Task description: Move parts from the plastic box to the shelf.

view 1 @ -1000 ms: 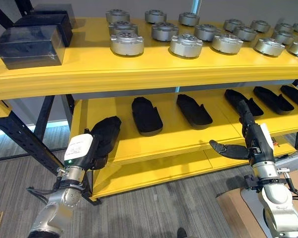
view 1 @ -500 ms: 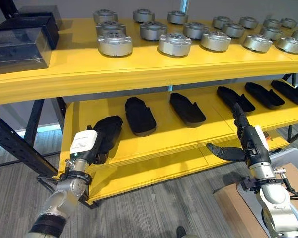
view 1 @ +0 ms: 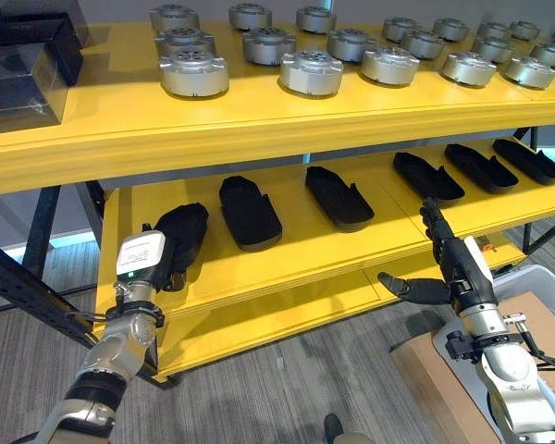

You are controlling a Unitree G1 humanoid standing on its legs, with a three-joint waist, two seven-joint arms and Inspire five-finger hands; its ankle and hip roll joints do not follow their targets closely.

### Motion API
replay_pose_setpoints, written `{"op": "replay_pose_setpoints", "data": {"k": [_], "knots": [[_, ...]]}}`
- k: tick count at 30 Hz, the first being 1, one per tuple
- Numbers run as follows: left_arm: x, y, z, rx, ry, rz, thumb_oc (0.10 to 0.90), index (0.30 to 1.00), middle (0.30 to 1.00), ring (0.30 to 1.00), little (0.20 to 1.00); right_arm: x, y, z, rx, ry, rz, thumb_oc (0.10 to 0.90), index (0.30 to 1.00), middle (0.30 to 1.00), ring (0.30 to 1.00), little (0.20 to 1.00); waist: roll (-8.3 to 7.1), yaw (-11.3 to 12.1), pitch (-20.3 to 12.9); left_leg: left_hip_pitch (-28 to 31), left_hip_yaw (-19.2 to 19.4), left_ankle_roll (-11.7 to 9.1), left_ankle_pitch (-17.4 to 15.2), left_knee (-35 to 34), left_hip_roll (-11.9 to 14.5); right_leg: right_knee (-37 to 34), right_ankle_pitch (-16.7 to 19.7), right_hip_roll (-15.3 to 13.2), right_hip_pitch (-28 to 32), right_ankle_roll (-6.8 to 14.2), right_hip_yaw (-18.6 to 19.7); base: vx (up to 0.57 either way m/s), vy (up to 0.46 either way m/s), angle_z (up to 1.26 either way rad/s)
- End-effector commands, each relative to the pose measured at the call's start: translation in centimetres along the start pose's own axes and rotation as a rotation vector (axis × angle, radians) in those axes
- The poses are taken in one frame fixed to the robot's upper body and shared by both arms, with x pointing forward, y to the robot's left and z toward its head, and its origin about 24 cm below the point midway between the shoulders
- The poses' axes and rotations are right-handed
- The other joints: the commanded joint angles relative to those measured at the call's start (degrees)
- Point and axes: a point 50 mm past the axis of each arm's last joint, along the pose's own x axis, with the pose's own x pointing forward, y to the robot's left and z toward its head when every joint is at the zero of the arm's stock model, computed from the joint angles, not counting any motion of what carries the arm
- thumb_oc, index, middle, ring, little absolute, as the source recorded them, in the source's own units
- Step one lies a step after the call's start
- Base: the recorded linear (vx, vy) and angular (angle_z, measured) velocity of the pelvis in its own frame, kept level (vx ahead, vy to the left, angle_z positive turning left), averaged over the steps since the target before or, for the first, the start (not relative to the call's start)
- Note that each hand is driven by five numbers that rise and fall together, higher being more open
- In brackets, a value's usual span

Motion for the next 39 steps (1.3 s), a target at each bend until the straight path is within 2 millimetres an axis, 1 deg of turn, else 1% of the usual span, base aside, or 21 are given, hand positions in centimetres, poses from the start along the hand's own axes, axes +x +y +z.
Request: {"op": "replay_pose_setpoints", "data": {"k": [1, 7, 9, 10, 19, 21, 25, 27, 30, 32, 36, 39], "knots": [[3.9, 8.1, 0.6, 0.013, -0.029, 0.324, 0.4, 0.3, 0.3, 0.3, 0.3, 1.5, -2.4, 5.7, -0.065, -0.298, -0.033, 0.9, 1.0, 1.0, 1.0, 1.0, 0.16, 0.34, -0.63, -5.81, -3.12, 0.51, -2.95, 9.61, 4.46, 6.44, -7.64, -4.12, 2.16, 1.79, -1.15, 0.0, 0.0, 0.0], [4.6, 7.9, 0.0, 0.042, 0.026, 0.293, 0.4, 0.3, 0.3, 0.3, 0.3, 1.5, -2.3, 5.9, -0.072, -0.306, -0.021, 0.9, 1.0, 1.0, 1.0, 1.0, 0.28, -0.05, 0.22, -6.34, -3.04, 0.4, -2.84, 9.82, 4.5, 6.63, -7.58, -4.03, 1.47, 1.74, -1.22, 0.0, 0.0, 0.0], [4.9, 7.7, 0.2, 0.043, 0.031, 0.287, 0.4, 0.3, 0.3, 0.3, 0.3, 1.5, -2.3, 5.9, -0.075, -0.306, -0.02, 0.9, 1.0, 1.0, 1.0, 1.0, 0.28, -0.05, 0.41, -6.55, -3.11, 0.39, -2.89, 10.0, 4.5, 6.73, -7.62, -4.0, 1.25, 1.74, -1.21, 0.0, 0.0, 0.0], [5.4, 7.8, 0.6, 0.049, 0.044, 0.283, 0.4, 0.3, 0.3, 0.3, 0.3, 1.4, -2.2, 6.0, -0.081, -0.307, -0.008, 0.9, 1.0, 1.0, 1.0, 1.0, 0.29, -0.3, 0.95, -7.02, -3.22, 0.35, -2.9, 10.45, 4.51, 7.13, -7.62, -3.94, 0.67, 1.75, -1.11, 0.0, 0.0, 0.0], [6.1, 8.1, 0.6, 0.041, 0.08, 0.273, 0.4, 0.3, 0.3, 0.3, 0.3, 1.1, -2.3, 6.1, -0.084, -0.306, -0.005, 0.9, 1.0, 1.0, 1.0, 1.0, 0.38, -0.42, 1.95, -7.75, -3.49, 0.35, -3.01, 10.98, 4.64, 7.78, -7.74, -3.83, -0.21, 1.67, -1.12, -0.01, -0.001, -0.03], [6.8, 8.8, 1.0, 0.018, 0.101, 0.288, 0.4, 0.3, 0.3, 0.3, 0.3, 1.1, -2.1, 6.2, -0.087, -0.305, 0.01, 0.9, 1.0, 1.0, 1.0, 1.0, 0.41, -0.48, 2.55, -7.87, -3.51, 0.32, -2.97, 11.04, 4.5, 8.0, -7.75, -3.94, -0.44, 1.74, -1.13, -0.01, -0.001, -0.04], [7.1, 9.1, 1.0, -0.015, 0.129, 0.295, 0.4, 0.3, 0.3, 0.3, 0.3, 1.1, -2.1, 6.3, -0.094, -0.305, 0.017, 0.9, 1.0, 1.0, 1.0, 1.0, 0.4, -0.48, 3.07, -8.12, -3.47, 0.29, -2.89, 11.14, 4.58, 8.12, -7.71, -3.88, -0.86, 1.73, -0.98, 0.0, 0.0, 0.0], [7.2, 9.2, 0.9, -0.042, 0.152, 0.296, 0.4, 0.3, 0.3, 0.3, 0.3, 1.1, -2.0, 6.3, -0.094, -0.304, 0.019, 0.9, 1.0, 1.0, 1.0, 1.0, 0.39, -0.48, 3.28, -8.3, -3.58, 0.3, -2.86, 11.22, 4.58, 8.17, -7.71, -3.87, -1.0, 1.7, -0.87, 0.0, 0.0, 0.0], [7.4, 9.2, 0.5, -0.144, 0.215, 0.308, 0.4, 0.3, 0.3, 0.3, 0.3, 1.0, -2.1, 6.3, -0.097, -0.299, 0.02, 0.9, 1.0, 1.0, 1.0, 1.0, 0.45, -0.45, 3.72, -8.58, -3.82, 0.27, -2.75, 11.25, 4.53, 8.5, -7.91, -3.82, -1.31, 1.66, -1.02, 0.0, 0.0, 0.0], [7.5, 9.4, 0.3, -0.178, 0.243, 0.322, 0.4, 0.3, 0.3, 0.3, 0.3, 1.0, -2.1, 6.4, -0.104, -0.299, 0.019, 0.9, 1.0, 1.0, 1.0, 1.0, 0.42, -0.38, 4.1, -8.75, -3.95, 0.3, -2.7, 11.33, 4.54, 8.73, -7.98, -3.75, -1.55, 1.63, -0.97, 0.0, 0.0, 0.0], [7.3, 9.6, -0.7, -0.213, 0.286, 0.332, 0.4, 0.3, 0.3, 0.3, 0.3, 1.0, -2.2, 6.5, -0.114, -0.299, 0.019, 0.9, 1.0, 1.0, 1.0, 1.0, 0.41, -0.18, 4.57, -8.87, -4.17, 0.37, -2.8, 11.62, 4.66, 9.26, -8.2, -3.6, -1.83, 1.5, -1.04, 0.0, 0.0, 0.0], [7.1, 9.4, -1.3, -0.219, 0.311, 0.32, 0.4, 0.3, 0.3, 0.3, 0.3, 0.9, -2.3, 6.5, -0.122, -0.299, 0.023, 0.9, 1.0, 1.0, 1.0, 1.0, 0.42, 0.09, 4.84, -9.0, -4.45, 0.33, -2.77, 11.72, 4.61, 9.67, -8.51, -3.6, -1.75, 1.37, -1.37, 0.0, 0.0, 0.0]]}}
